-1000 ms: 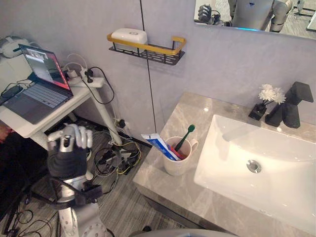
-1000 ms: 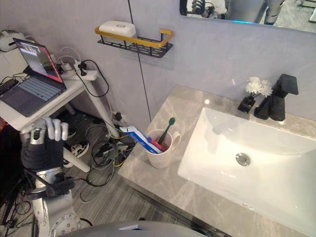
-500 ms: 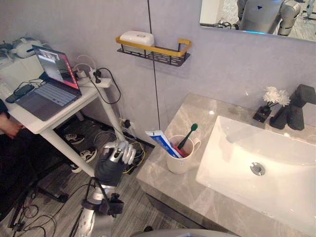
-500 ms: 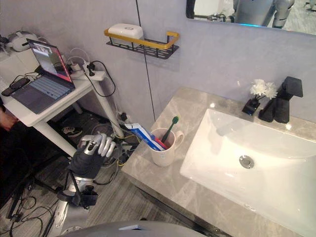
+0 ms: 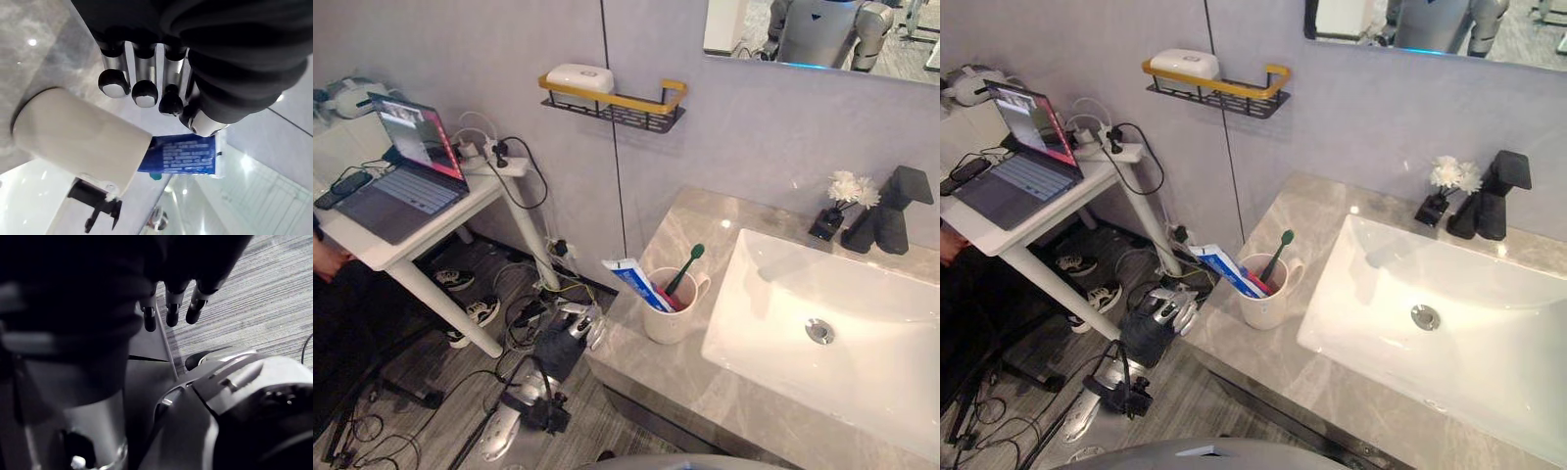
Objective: Organize washtable
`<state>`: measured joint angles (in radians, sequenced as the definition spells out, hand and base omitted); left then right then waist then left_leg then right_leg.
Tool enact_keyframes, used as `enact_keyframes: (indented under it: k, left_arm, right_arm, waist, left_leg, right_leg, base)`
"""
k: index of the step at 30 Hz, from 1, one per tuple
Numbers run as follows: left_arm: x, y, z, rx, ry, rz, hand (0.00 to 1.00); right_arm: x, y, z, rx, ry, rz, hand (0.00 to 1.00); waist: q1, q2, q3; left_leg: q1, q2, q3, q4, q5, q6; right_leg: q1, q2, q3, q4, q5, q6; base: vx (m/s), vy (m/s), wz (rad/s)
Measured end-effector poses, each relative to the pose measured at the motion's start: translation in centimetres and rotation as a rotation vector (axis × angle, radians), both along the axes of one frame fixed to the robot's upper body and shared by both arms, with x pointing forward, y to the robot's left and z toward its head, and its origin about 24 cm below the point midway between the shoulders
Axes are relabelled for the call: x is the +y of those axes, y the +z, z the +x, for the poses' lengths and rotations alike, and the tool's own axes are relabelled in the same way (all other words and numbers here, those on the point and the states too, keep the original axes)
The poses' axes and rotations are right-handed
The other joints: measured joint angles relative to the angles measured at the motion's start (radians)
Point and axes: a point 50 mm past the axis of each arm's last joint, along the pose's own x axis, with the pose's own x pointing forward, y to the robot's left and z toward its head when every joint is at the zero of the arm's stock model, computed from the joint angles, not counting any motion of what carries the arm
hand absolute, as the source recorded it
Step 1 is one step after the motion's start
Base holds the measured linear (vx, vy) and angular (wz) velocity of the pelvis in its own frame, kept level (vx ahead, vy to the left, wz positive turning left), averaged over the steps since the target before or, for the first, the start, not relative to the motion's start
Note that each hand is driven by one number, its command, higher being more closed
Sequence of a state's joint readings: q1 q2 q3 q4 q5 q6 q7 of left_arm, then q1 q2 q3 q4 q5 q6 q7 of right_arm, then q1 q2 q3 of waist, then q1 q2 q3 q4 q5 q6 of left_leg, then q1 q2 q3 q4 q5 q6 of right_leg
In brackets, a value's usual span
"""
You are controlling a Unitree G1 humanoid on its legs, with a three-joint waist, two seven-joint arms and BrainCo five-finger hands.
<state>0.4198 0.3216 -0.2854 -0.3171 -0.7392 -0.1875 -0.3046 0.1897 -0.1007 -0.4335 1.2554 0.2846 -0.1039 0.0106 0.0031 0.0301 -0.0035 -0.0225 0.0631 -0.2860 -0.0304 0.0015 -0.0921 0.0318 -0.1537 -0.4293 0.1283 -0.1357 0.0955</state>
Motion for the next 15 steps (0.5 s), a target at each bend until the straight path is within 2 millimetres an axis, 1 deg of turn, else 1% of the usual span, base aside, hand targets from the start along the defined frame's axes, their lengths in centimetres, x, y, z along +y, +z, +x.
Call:
enact_keyframes:
  k: [4,7,13,15]
  left_arm:
    - [-0.6,-0.1,0.4,0.002,-0.035,0.004,1.00]
    - [-0.8,-0.9,0.3,0.039,-0.051,0.009,1.00]
    - [-1.9,-2.4,0.0,0.108,-0.108,0.018,1.00]
    - [-2.1,-2.4,0.2,0.107,-0.122,0.022,1.00]
  right_arm:
    - [0.0,0.0,0.3,-0.007,0.009,-0.001,0.00]
    - [0.0,0.0,0.4,-0.011,0.012,-0.003,0.00]
    - [0.0,0.1,0.7,-0.028,0.016,-0.009,0.00]
    - [-0.1,0.1,0.9,-0.034,0.021,-0.010,0.00]
  waist:
    - [-0.011,-0.003,0.014]
    - [-0.023,-0.004,0.017]
    - [-0.026,-0.004,0.021]
    - [-0.027,0.000,0.024]
  left_leg:
    - [0.007,0.000,0.005,-0.008,0.000,0.000]
    - [0.012,0.000,0.010,-0.015,-0.002,0.003]
    - [0.029,0.000,0.039,-0.021,-0.008,0.011]
    - [0.029,0.000,0.043,-0.021,-0.008,0.011]
  right_leg:
    - [0.003,0.001,0.005,-0.008,0.004,0.005]
    - [0.005,0.001,0.009,-0.015,0.005,0.006]
    - [0.005,0.002,0.037,-0.029,0.013,0.008]
    - [0.005,0.003,0.041,-0.035,0.018,0.007]
  base:
    - [0.03,-0.008,-0.04]
    - [0.05,-0.007,-0.05]
    - [0.04,-0.001,-0.13]
    - [0.01,0.008,-0.06]
